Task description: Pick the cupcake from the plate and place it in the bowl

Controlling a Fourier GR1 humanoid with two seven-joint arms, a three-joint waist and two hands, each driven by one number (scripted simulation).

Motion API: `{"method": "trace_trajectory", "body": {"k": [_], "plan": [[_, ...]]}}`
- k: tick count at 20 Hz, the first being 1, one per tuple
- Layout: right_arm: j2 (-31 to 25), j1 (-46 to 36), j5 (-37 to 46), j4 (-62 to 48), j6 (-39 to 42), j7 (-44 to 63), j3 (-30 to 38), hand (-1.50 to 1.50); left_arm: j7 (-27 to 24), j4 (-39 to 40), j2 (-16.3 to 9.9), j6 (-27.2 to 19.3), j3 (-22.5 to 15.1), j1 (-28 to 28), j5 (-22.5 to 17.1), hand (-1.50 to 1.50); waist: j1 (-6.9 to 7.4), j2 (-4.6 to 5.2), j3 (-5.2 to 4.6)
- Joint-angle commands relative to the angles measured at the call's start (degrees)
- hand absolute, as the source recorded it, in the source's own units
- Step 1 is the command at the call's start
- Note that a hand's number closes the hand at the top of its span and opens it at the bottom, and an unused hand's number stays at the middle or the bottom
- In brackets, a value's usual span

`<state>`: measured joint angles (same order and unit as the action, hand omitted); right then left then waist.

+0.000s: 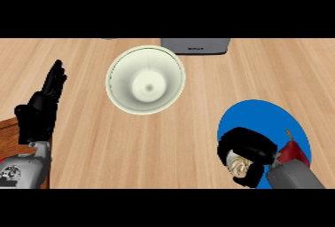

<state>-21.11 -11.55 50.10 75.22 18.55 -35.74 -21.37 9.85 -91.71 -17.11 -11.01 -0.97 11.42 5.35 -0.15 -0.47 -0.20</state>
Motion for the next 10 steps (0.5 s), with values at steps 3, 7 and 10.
{"method": "trace_trajectory", "body": {"k": [3,7,10], "plan": [[20.41,0.74,6.6,3.07,-2.11,19.26,-12.76,1.5,-0.3,-0.06,0.32,0.84,-1.21,0.35,0.11,0.0,2.6,-0.41,-0.22],[20.84,5.12,0.91,7.77,-8.13,29.01,-19.47,1.5,-0.11,0.39,0.69,0.52,-0.95,0.77,-0.06,0.0,1.98,-0.33,0.25],[20.98,6.99,-2.69,13.27,-15.25,35.51,-24.06,1.5,-0.11,1.0,1.33,-0.23,-1.13,0.97,0.42,0.0,1.24,-0.35,0.34]]}}
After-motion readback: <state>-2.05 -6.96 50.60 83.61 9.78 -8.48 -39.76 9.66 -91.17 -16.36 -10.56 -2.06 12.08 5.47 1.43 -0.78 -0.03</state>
